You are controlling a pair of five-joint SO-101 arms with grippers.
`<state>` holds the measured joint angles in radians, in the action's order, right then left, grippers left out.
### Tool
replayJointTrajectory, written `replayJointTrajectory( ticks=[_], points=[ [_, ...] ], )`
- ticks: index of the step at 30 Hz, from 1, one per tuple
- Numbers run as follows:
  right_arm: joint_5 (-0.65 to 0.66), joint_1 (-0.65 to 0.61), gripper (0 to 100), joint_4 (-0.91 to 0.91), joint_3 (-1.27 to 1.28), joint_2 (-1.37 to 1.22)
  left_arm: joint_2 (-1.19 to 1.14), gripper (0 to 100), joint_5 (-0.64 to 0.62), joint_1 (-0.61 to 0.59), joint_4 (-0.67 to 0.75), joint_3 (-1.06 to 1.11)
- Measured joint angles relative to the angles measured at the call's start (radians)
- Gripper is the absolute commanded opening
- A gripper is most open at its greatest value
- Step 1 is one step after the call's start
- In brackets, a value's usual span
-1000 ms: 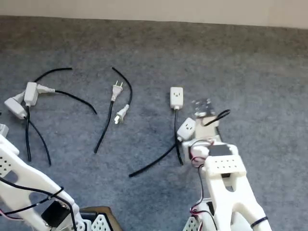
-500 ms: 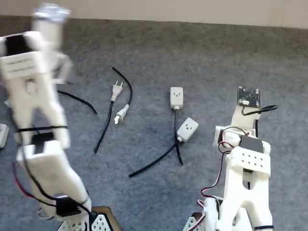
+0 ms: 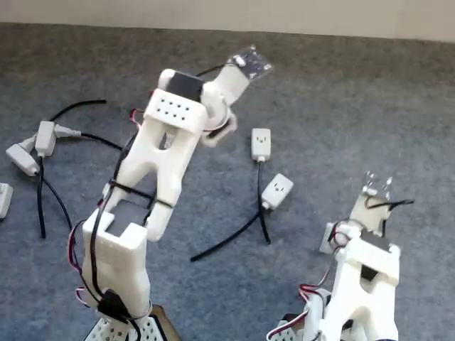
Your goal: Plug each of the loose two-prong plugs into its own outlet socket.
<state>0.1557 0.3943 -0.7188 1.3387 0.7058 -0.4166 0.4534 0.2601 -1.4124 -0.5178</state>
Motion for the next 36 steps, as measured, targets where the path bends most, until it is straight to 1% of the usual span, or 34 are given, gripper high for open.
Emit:
replayJointTrajectory(
  ticks=[2,4,6,9,12,14,16,17,19,21,23,26,28,32,36],
  points=[
    [0.0,-0.005,18.8,0.021,0.018,0.011,-0.051,28,-0.031,0.003,0.11,0.0],
    [0.0,-0.005,18.8,0.031,0.023,0.009,-0.12,28,-0.052,0.003,0.192,-0.018],
    [0.0,-0.006,18.8,0.031,0.025,0.012,-0.19,28,-0.06,0.0,0.199,-0.068],
    [0.0,-0.031,18.8,0.048,0.026,0.015,-0.264,28,-0.061,-0.002,0.092,-0.164],
    [-0.002,-0.11,18.8,0.058,0.005,0.015,-0.281,28,-0.084,-0.012,-0.068,-0.284],
    [-0.005,-0.189,18.8,0.044,-0.051,0.012,-0.281,28,-0.146,-0.061,-0.186,-0.381],
    [-0.046,-0.264,18.8,-0.029,-0.135,0.011,-0.282,28,-0.201,-0.143,-0.296,-0.465],
    [-0.069,-0.292,18.4,-0.08,-0.186,0.011,-0.281,28,-0.224,-0.193,-0.328,-0.48],
    [-0.115,-0.344,18.4,-0.196,-0.296,0.011,-0.282,28,-0.252,-0.304,-0.345,-0.497],
    [-0.181,-0.404,18.4,-0.292,-0.382,0.011,-0.282,28,-0.252,-0.414,-0.358,-0.499],
    [-0.265,-0.474,18.4,-0.325,-0.408,0.011,-0.282,28,-0.249,-0.506,-0.364,-0.5],
    [-0.393,-0.572,18.4,-0.273,-0.399,0.011,-0.282,28,-0.212,-0.597,-0.364,-0.505],
    [-0.443,-0.612,18.4,-0.201,-0.371,0.011,-0.282,28,-0.176,-0.635,-0.364,-0.505],
    [-0.485,-0.675,18.4,-0.083,-0.324,0.011,-0.282,28,-0.129,-0.686,-0.364,-0.505],
    [-0.503,-0.677,18.4,-0.015,-0.313,-0.008,-0.282,28,-0.106,-0.72,-0.364,-0.505]
  ],
)
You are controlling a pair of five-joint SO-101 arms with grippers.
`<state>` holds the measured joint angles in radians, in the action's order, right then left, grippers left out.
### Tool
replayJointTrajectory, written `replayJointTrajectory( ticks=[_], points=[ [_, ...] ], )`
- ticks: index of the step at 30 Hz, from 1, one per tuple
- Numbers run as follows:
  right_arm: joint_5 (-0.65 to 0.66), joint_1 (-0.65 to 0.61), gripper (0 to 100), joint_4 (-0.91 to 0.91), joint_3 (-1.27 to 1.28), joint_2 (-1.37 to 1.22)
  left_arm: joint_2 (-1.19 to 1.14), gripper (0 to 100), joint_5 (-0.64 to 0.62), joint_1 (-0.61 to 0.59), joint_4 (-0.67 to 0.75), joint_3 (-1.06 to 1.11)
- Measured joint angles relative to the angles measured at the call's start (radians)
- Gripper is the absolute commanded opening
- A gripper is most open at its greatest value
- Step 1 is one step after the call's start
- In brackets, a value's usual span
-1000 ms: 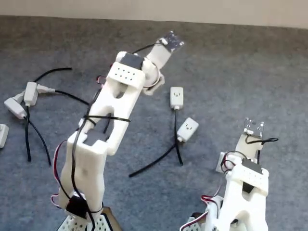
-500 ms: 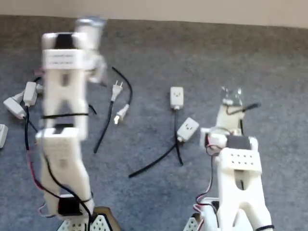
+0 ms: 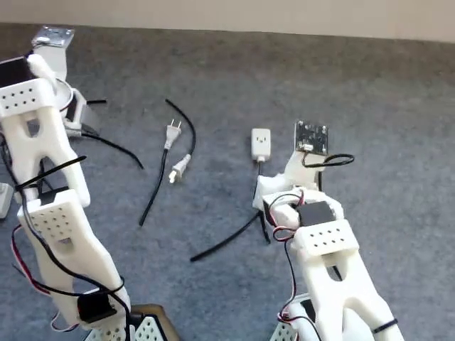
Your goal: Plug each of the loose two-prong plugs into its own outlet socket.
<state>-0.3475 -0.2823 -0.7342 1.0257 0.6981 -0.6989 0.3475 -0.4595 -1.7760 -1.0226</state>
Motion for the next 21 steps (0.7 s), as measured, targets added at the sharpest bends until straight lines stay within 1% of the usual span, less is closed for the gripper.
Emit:
replayJointTrajectory(
  ticks=[2,5,8,11,17,21],
  points=[
    [-0.003,0.002,18.4,0.038,0.0,-0.06,0.0,28,0.011,-0.012,0.0,0.0],
    [-0.003,0.038,18.4,0.083,-0.009,-0.201,0.0,28,0.014,-0.029,0.0,0.0],
    [-0.005,0.078,18.4,0.081,-0.064,-0.359,0.0,28,0.014,-0.055,0.0,0.0],
    [-0.005,0.083,18.4,0.058,-0.14,-0.442,0.0,28,0.014,-0.078,0.0,0.0],
    [-0.006,0.077,18.4,0.048,-0.199,-0.529,0.0,28,0.014,-0.091,0.0,0.0],
    [-0.008,0.017,18.4,0.055,-0.218,-0.574,0.0,28,0.014,-0.092,0.0,0.0]
  ],
)
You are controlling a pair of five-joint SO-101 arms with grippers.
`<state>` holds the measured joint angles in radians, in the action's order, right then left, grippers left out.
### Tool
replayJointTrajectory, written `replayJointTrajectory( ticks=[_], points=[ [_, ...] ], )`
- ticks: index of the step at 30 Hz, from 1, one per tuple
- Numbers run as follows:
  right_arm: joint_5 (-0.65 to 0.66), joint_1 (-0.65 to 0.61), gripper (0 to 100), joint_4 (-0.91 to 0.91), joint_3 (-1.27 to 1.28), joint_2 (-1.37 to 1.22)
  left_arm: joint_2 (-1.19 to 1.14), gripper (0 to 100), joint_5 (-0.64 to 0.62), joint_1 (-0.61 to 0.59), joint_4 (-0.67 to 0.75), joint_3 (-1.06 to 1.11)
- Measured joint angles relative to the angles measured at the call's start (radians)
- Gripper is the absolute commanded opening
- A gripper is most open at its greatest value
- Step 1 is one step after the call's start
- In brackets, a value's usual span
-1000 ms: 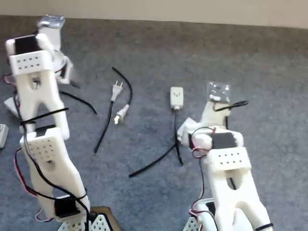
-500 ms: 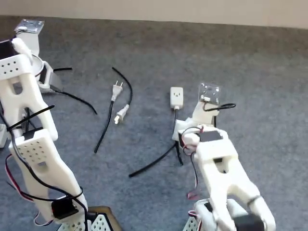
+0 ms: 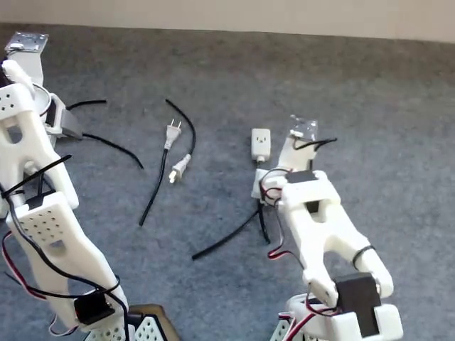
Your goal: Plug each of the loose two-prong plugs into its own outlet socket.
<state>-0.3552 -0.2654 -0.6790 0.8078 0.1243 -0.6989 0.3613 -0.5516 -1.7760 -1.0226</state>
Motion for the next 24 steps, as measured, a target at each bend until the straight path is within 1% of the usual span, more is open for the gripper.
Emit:
replayJointTrajectory(
  ticks=[4,9,10,11,13,17,19,21,24],
  points=[
    [0.002,-0.046,18.4,0.002,0.002,-0.058,0.0,28,0.0,0.0,0.0,0.0],
    [0.002,-0.054,17.6,-0.008,-0.025,-0.078,0.0,28,0.0,-0.026,0.0,0.0],
    [0.002,-0.055,15.0,-0.008,-0.025,-0.08,0.0,28,0.0,-0.031,0.0,0.0],
    [0.003,-0.055,10.1,-0.014,-0.028,-0.081,0.0,28,0.0,-0.032,0.0,0.0],
    [0.048,-0.052,0.6,-0.049,-0.046,-0.089,0.0,28,0.0,-0.037,0.0,0.0],
    [0.176,-0.012,0.6,-0.146,-0.078,-0.031,0.0,28,0.0,-0.057,0.0,0.0],
    [0.209,0.009,0.6,-0.212,-0.077,0.032,0.0,28,0.0,-0.069,0.0,0.0],
    [0.236,0.034,0.6,-0.278,-0.077,0.13,0.0,28,0.0,-0.072,0.0,0.0],
    [0.325,0.044,0.6,-0.353,-0.094,0.327,0.0,28,0.0,-0.071,0.0,0.0]
  ],
)
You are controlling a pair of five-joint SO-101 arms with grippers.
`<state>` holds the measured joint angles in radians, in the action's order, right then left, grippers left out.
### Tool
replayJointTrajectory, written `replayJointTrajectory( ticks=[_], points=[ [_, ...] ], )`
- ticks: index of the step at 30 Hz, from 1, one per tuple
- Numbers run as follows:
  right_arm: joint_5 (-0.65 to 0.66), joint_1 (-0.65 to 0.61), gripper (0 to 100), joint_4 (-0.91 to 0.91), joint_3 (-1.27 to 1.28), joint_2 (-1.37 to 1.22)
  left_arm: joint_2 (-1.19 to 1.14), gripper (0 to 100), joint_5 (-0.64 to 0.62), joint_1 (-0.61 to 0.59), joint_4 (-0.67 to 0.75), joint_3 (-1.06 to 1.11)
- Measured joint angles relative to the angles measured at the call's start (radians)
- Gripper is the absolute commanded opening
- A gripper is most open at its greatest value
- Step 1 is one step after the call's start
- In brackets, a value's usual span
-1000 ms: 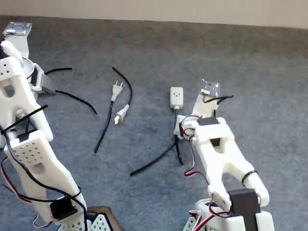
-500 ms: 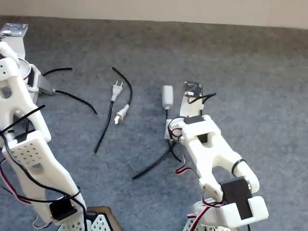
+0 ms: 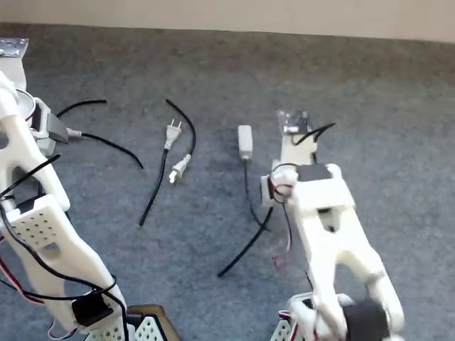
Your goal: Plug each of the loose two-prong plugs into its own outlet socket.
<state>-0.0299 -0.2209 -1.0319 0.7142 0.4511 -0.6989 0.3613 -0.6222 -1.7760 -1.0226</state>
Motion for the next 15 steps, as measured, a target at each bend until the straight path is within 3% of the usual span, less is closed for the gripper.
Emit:
replayJointTrajectory(
  ticks=[7,11,15],
  points=[
    [0.212,-0.12,0.6,-0.215,-0.238,0.443,0.0,28,0.0,0.0,0.0,0.0],
    [0.368,-0.259,0.6,-0.376,-0.373,0.465,0.0,28,0.0,0.0,0.0,0.0],
    [0.419,-0.491,0.6,-0.433,-0.338,0.402,0.0,28,0.0,0.0,0.0,0.0]
  ],
)
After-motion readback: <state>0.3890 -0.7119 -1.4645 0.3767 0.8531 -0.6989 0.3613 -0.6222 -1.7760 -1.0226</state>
